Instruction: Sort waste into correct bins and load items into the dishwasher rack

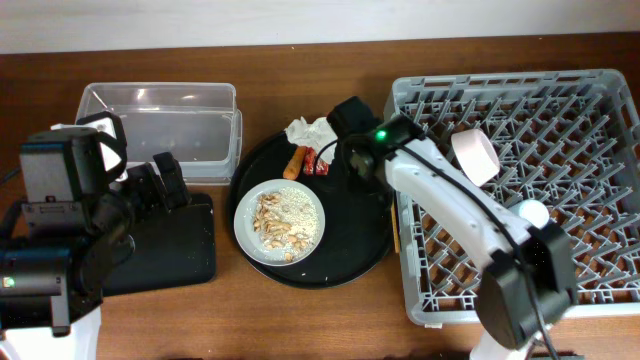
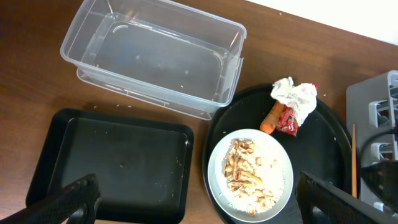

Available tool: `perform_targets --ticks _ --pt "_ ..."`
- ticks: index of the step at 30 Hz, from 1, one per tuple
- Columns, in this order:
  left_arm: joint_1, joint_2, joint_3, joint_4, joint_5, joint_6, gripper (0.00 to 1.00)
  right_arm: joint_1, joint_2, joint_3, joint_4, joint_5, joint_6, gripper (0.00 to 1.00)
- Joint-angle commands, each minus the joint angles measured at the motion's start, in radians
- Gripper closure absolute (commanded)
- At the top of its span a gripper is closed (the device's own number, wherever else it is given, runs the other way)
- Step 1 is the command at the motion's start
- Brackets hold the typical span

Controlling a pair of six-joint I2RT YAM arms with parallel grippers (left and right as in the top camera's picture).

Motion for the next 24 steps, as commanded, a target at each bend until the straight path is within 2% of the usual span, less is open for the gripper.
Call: perform_targets --ticks 1,2,5,6,14,17,18,20,24 --pt "0.003 -0.001 0.010 -0.001 -0.014 -0.013 0.01 -0.012 0.102 0.000 0.003 0.124 0.119 0.71" --pt "0.003 -0.001 0.010 -0.001 -0.014 -0.013 0.01 -0.016 0.129 0.000 0.008 0.120 0.118 0.70" --pt "0.003 -0.001 0.010 -0.001 -0.014 -0.013 0.01 -0.016 0.180 0.000 0.011 0.121 0.113 0.57" --pt "0.003 -0.001 0.010 -0.001 -0.014 -0.013 0.01 -0.016 0.193 0.000 0.012 0.121 0.113 0.56" --pt "0.003 -0.001 0.010 -0.001 -0.014 -0.013 0.01 -0.023 0.254 0.000 0.019 0.099 0.128 0.55" --pt "0.003 -0.001 0.010 -0.001 -0.014 -0.013 0.01 -0.022 0.254 0.000 0.054 -0.085 -0.008 0.55" --pt "0.003 -0.001 0.010 -0.001 -0.014 -0.013 0.01 -0.022 0.254 0.000 0.063 -0.152 -0.053 0.60" --pt "0.003 -0.001 0.010 -0.001 -0.014 -0.013 0.01 -0.021 0.246 0.000 0.062 -0.148 -0.051 0.64" --pt "0.003 -0.001 0.010 -0.001 -0.014 -0.013 0.01 -0.025 0.233 0.000 0.072 -0.105 -0.007 0.61"
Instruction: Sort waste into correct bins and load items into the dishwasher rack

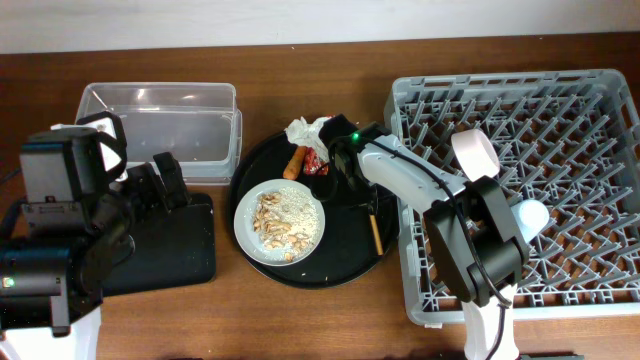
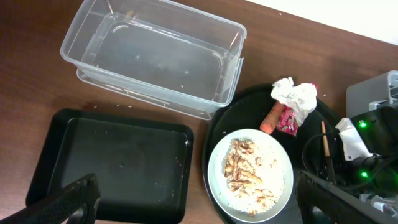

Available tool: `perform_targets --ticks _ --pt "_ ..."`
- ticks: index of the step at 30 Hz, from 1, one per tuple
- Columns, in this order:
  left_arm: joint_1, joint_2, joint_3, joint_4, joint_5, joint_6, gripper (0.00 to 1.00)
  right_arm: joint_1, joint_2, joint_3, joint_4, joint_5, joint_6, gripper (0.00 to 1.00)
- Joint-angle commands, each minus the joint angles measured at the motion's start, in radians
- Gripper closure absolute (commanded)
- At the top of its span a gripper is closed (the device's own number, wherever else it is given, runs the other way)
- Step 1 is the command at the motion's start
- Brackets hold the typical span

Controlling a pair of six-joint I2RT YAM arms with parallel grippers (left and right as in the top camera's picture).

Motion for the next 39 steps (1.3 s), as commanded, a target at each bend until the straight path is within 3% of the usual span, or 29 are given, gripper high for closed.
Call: perform_targets --ticks 1,2,4,6,11,23,25,27,30,39 --pt "0.003 -0.001 0.010 -0.001 -0.014 -0.013 0.01 -0.010 -0.012 0.000 0.004 -0.014 0.005 0.60" --pt "0.003 -0.001 0.010 -0.001 -0.014 -0.013 0.01 -0.012 -0.010 0.000 0.003 -0.014 0.004 0.60" --pt "0.003 -0.001 0.010 -0.001 -0.014 -0.013 0.01 -0.012 -0.008 0.000 0.001 -0.016 0.004 0.83" --pt "0.003 -0.001 0.010 -0.001 -0.014 -0.013 0.01 -0.011 -0.009 0.000 0.001 -0.034 0.004 0.96" --pt "0.003 -0.001 0.010 -0.001 -0.014 -0.013 0.01 -0.011 -0.068 0.010 -0.013 -0.034 0.000 0.96" --pt "0.003 -0.001 0.010 -0.001 -0.014 -0.013 0.01 -0.080 -0.479 0.049 -0.021 0.039 -0.045 0.96" --pt "0.003 -0.001 0.010 -0.001 -0.014 -0.013 0.01 -0.097 -0.469 0.044 -0.024 -0.036 -0.046 0.94" --pt "0.003 -0.001 0.010 -0.001 -0.014 -0.013 0.01 -0.094 -0.441 0.023 -0.023 -0.105 -0.045 0.71" --pt "0.003 -0.001 0.010 -0.001 -0.014 -0.013 0.01 -0.071 -0.365 -0.029 -0.019 -0.125 -0.045 0.55" --pt "0.003 -0.001 0.010 -0.001 -0.014 -0.013 0.01 -0.058 -0.105 -0.077 0.056 -0.128 -0.045 0.57"
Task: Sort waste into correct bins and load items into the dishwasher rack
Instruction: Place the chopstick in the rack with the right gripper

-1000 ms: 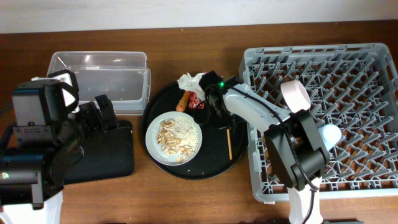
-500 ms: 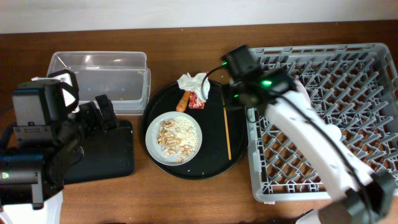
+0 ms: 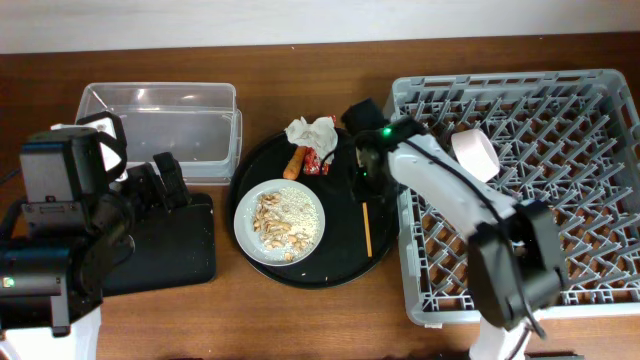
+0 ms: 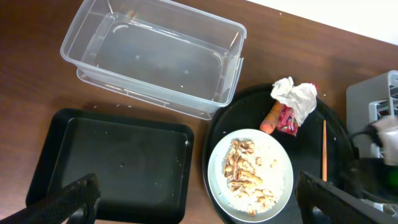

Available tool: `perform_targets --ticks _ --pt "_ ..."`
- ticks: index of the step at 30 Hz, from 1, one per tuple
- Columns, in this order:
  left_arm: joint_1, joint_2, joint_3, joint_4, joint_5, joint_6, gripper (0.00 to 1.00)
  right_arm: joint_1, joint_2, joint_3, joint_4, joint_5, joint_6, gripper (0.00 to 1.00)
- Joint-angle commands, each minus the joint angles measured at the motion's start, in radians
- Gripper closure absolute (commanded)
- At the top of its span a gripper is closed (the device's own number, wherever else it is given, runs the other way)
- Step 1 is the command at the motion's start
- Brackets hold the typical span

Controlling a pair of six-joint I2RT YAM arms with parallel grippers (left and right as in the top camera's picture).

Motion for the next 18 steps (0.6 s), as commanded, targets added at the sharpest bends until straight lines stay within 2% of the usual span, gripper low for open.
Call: perform_targets --ticks 1,6,9,11,16,18 --pt "0.003 -0.001 0.010 -0.001 -0.014 -0.013 0.00 0.003 0.079 -0.005 0.018 -0.019 0.001 0.59" --pt "0.003 -0.001 0.010 -0.001 -0.014 -0.013 0.01 0.005 0.162 -0.005 0.017 -0.077 -0.048 0.62" --pt "0.003 -0.001 0.010 -0.001 -0.014 -0.013 0.01 0.005 0.185 -0.005 0.015 -0.077 -0.048 0.85" --pt "0.003 -0.001 0.010 -0.001 -0.014 -0.013 0.01 0.004 0.180 -0.003 0.014 -0.077 -0.048 0.95" --pt "0.003 -0.001 0.010 -0.001 -0.014 -0.013 0.01 0.003 0.119 0.013 0.010 -0.076 -0.048 0.96" --pt "0.003 -0.001 0.010 -0.001 -0.014 -0.013 0.01 0.003 0.036 0.042 -0.011 -0.070 -0.048 0.96"
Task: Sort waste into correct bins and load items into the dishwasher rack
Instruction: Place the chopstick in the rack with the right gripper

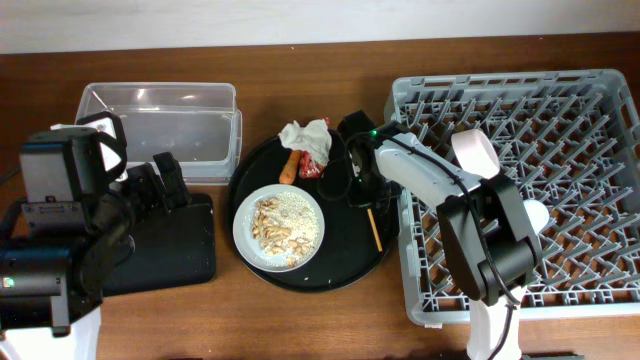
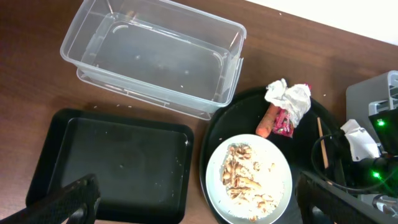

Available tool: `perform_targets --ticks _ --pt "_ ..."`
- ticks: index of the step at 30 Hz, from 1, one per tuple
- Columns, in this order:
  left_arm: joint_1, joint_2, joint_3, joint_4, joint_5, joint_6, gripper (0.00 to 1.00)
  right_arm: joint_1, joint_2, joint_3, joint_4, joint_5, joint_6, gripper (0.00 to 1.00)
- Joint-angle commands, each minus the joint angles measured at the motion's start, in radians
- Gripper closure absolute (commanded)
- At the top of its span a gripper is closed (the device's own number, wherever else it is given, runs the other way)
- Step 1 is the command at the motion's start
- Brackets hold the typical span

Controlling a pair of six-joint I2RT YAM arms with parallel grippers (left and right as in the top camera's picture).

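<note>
A round black tray [image 1: 262, 268] holds a white plate of food scraps [image 1: 279, 229], a crumpled napkin [image 1: 306, 135], an orange stick-shaped piece [image 1: 289, 165], a red wrapper [image 1: 311, 166] and a wooden chopstick [image 1: 372, 229]. My right gripper [image 1: 357, 189] is low over the tray's right side, just above the chopstick's upper end; its jaws are lost against the black tray. My left gripper [image 2: 198, 208] hangs wide open above the black bin [image 2: 106, 158] and the plate [image 2: 247, 179], its fingers [image 2: 67, 199] holding nothing.
A clear plastic bin [image 1: 160, 120] stands at the back left, with the black rectangular bin [image 1: 175, 255] in front of it. The grey dishwasher rack [image 1: 560, 110] fills the right side and holds a white cup [image 1: 475, 155] and another white item [image 1: 533, 213].
My right gripper has come down and a little left onto the tray. The tray's contents sit slightly further left, and the chopstick now lies tilted instead of straight. The left arm is unchanged.
The chopstick first lay at the tray's right edge beside the rack, my right gripper near the napkin. Then the gripper was further in on the tray and the chopstick lay on it. Later the gripper stood by the rack's corner; now it is low by the chopstick.
</note>
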Motion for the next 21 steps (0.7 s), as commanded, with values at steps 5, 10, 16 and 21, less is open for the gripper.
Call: perform_targets --ticks 5,10,16,21 --pt "0.003 -0.001 0.010 -0.001 -0.014 -0.013 0.01 0.003 -0.320 0.066 -0.033 0.025 -0.016 0.96" --pt "0.003 -0.001 0.010 -0.001 -0.014 -0.013 0.01 -0.067 -0.511 0.066 -0.033 0.156 -0.016 0.96" --pt "0.003 -0.001 0.010 -0.001 -0.014 -0.013 0.01 -0.156 -0.480 0.028 -0.068 0.164 -0.080 0.96" --pt "0.003 -0.001 0.010 -0.001 -0.014 -0.013 0.01 -0.160 -0.376 -0.024 -0.081 0.163 -0.079 0.92"
